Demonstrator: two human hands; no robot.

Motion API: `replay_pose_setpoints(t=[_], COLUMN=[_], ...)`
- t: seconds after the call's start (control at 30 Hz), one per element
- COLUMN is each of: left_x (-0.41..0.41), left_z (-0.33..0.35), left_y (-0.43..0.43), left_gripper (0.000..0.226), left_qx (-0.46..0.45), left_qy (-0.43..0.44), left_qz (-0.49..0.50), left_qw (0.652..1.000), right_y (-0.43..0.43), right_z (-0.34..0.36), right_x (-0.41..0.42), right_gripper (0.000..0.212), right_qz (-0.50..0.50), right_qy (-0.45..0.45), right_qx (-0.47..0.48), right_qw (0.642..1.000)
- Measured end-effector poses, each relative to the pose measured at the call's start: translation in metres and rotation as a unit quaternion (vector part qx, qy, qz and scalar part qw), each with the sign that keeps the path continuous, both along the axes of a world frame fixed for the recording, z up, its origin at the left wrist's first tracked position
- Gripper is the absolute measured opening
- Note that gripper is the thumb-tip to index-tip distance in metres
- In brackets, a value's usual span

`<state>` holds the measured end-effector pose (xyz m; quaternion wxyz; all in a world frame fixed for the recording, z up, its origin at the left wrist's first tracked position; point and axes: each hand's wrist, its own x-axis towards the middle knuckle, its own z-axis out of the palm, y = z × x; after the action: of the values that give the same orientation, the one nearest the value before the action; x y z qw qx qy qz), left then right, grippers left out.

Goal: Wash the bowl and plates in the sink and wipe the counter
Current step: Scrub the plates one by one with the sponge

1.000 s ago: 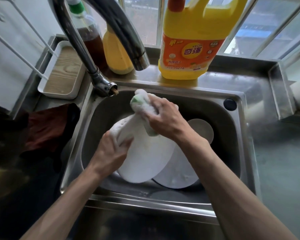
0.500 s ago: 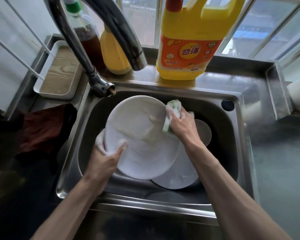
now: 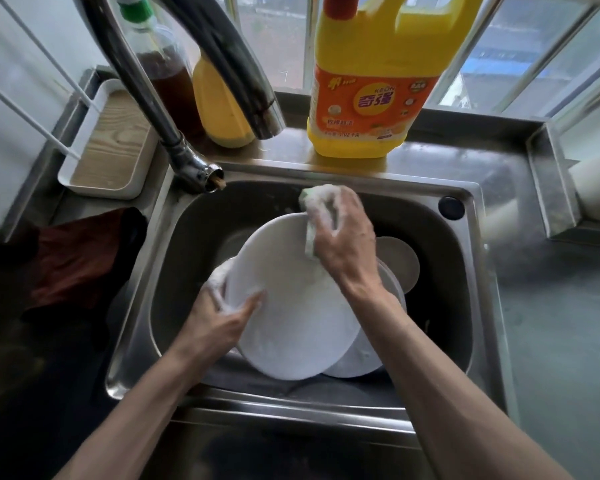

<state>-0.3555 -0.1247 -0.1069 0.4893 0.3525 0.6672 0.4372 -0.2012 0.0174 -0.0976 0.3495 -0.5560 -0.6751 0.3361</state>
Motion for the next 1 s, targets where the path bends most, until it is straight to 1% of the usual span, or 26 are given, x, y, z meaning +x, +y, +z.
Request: replay_pose_setpoints(t=[0.07,0.13,0.17,0.2,0.3,0.4,0.53,0.63,0.73,0.8,0.83,0.9,0.97,1.0], left_x=[0.002,0.000,-0.001,-0.002,-0.004,-0.005,-0.003,-0.002,0.003,0.004,0.003,-0.005,-0.014,-0.017], left_z=[0.000,0.000,0.001,0.001,0.001,0.000,-0.003,-0.005,-0.007,-0.007,-0.004,0.001,0.008,0.013], left_y=[0.003,0.005,0.004,0.003,0.000,-0.005,-0.010,-0.009,-0.009,-0.010,-0.008,0.001,0.019,0.030], left_gripper=[0.056,0.059,0.057,0.055,0.057,0.052,0.040,0.039,0.047,0.051,0.052,0.051,0.042,0.037], left_qx=[0.005,0.000,-0.001,0.000,0.005,0.013,0.027,0.045,0.039,0.019,0.005,-0.025,-0.051,-0.053], left_qy=[-0.012,-0.025,-0.033,-0.039,-0.041,-0.031,-0.043,-0.059,-0.079,-0.092,-0.093,-0.068,-0.030,-0.025], left_qz=[0.012,0.029,0.034,0.036,0.038,0.043,0.085,0.129,0.148,0.152,0.142,0.084,0.012,-0.022], left_qw=[1.000,0.999,0.999,0.999,0.998,0.999,0.995,0.989,0.985,0.984,0.985,0.994,0.998,0.998], right_y=[-0.006,-0.011,-0.011,-0.010,-0.003,0.004,0.009,0.007,0.005,0.006,0.008,0.011,0.014,0.014], right_z=[0.001,0.002,0.002,0.002,-0.001,-0.003,-0.008,-0.017,-0.023,-0.020,-0.019,-0.014,-0.008,-0.004], right_x=[-0.009,-0.012,-0.012,-0.010,-0.002,0.003,0.019,0.027,0.027,0.027,0.028,0.029,0.029,0.027], right_gripper=[0.031,0.050,0.056,0.058,0.057,0.050,0.032,0.026,0.028,0.034,0.036,0.032,0.028,0.029], right_qz=[0.137,0.248,0.274,0.281,0.224,0.184,0.113,0.056,0.031,0.029,0.034,0.057,0.100,0.125], right_qy=[-0.044,-0.120,-0.154,-0.177,-0.191,-0.173,-0.155,-0.139,-0.130,-0.100,-0.083,-0.067,-0.071,-0.079], right_qx=[0.019,0.017,0.018,0.019,-0.001,-0.077,-0.142,-0.185,-0.159,-0.136,-0.127,-0.118,-0.109,-0.110], right_qw=[0.989,0.961,0.949,0.943,0.956,0.964,0.971,0.971,0.978,0.985,0.988,0.989,0.986,0.983])
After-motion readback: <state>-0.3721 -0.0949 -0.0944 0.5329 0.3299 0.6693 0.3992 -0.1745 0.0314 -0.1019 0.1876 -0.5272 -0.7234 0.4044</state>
